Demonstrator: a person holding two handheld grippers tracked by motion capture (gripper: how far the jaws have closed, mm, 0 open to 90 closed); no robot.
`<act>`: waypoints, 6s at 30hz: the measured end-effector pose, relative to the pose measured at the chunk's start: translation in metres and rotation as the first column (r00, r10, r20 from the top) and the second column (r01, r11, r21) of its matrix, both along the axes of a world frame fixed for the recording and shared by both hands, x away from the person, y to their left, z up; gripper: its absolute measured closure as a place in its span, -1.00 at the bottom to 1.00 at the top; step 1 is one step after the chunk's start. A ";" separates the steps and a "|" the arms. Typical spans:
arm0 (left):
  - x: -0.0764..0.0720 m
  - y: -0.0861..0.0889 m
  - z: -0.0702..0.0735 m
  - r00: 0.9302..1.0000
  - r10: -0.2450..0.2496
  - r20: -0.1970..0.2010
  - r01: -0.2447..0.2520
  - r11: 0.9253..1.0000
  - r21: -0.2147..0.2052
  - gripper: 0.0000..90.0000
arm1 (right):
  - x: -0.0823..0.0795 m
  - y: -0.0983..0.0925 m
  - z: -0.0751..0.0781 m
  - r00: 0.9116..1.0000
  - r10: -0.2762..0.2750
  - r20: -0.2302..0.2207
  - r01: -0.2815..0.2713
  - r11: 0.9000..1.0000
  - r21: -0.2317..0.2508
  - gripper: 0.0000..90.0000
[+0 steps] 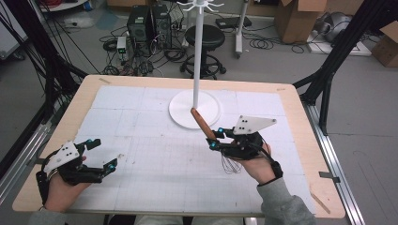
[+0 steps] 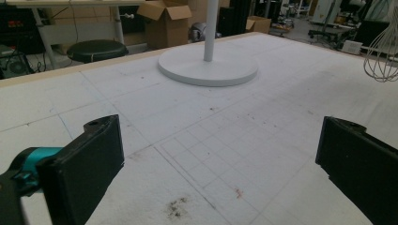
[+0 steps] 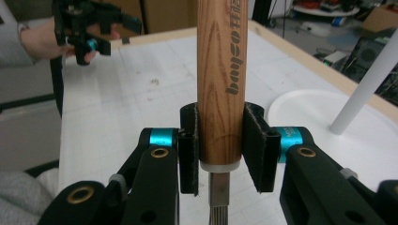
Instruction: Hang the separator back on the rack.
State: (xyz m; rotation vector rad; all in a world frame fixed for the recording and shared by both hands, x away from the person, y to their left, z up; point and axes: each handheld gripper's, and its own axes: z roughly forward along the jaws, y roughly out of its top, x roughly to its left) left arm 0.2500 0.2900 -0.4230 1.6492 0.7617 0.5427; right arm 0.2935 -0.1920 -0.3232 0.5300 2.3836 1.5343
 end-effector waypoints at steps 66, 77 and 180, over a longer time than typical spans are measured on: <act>-0.001 0.002 0.001 1.000 -0.002 0.006 0.002 1.000 -0.020 -0.96 | 0.065 -0.033 0.053 0.945 -0.326 0.034 0.303 0.908 0.290 0.55; -0.002 0.003 0.002 1.000 -0.003 0.005 0.003 1.000 -0.019 -0.96 | 0.080 -0.025 0.064 0.948 -0.317 0.028 0.297 0.914 0.275 0.55; -0.004 0.006 0.001 1.000 0.002 0.001 -0.002 0.999 -0.032 -0.96 | 0.127 0.013 0.122 0.883 -0.456 0.109 0.411 0.865 0.289 0.55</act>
